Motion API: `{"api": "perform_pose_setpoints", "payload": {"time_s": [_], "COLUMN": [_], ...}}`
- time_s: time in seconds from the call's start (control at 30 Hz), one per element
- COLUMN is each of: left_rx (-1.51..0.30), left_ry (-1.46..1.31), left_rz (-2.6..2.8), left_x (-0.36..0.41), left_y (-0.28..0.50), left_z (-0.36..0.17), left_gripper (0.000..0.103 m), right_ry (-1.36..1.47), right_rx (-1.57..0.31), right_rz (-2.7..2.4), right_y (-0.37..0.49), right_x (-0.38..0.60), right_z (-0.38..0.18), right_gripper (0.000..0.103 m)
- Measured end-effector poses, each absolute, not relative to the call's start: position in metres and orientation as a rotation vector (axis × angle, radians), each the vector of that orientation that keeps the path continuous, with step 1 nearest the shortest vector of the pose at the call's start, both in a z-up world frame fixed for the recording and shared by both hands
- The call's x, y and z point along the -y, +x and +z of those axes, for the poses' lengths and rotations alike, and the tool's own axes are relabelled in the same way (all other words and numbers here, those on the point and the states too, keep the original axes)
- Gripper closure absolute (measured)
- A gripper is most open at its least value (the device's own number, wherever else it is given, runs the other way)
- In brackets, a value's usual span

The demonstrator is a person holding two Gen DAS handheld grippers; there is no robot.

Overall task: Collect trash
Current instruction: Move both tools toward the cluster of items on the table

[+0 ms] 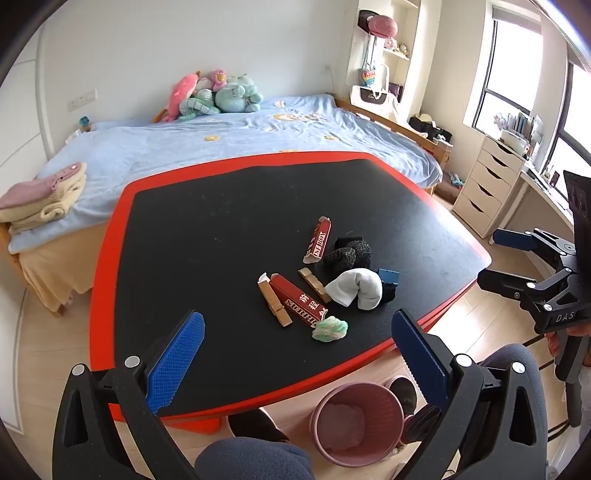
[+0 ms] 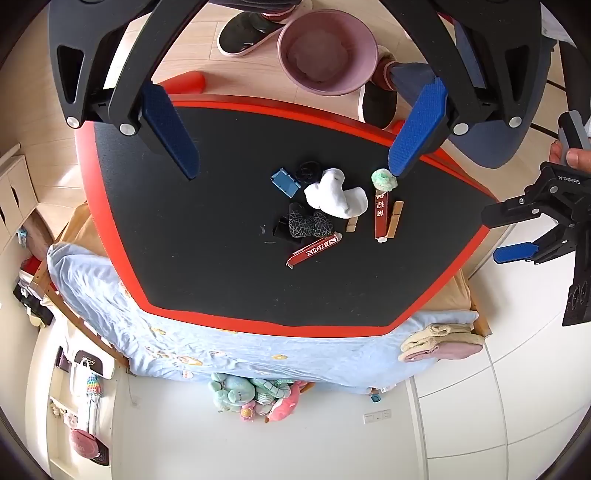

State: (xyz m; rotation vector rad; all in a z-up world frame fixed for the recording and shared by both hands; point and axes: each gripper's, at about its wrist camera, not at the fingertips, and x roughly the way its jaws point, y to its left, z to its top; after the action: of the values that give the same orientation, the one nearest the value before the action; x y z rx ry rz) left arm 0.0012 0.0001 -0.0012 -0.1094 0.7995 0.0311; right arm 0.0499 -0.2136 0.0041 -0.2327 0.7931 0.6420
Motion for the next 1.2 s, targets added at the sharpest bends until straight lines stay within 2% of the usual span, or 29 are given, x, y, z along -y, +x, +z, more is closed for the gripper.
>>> {"api": "perform_pose_setpoints", "payload": {"time_s": [1.2], "left_rx": [-0.835], "left_ry": [-0.12], "left_rz": [0.055], "left_x": [-0.007], "left_y": [0.005], "left_z": [-0.012], "left_gripper": [0.006], "right_ry": [-0.243], "right_rx": [-0.819], "right_rz": [0.642], "right_y": [0.053], "right_x": [0.21], "right_z": [-0.008], "right_gripper": [0.003]}}
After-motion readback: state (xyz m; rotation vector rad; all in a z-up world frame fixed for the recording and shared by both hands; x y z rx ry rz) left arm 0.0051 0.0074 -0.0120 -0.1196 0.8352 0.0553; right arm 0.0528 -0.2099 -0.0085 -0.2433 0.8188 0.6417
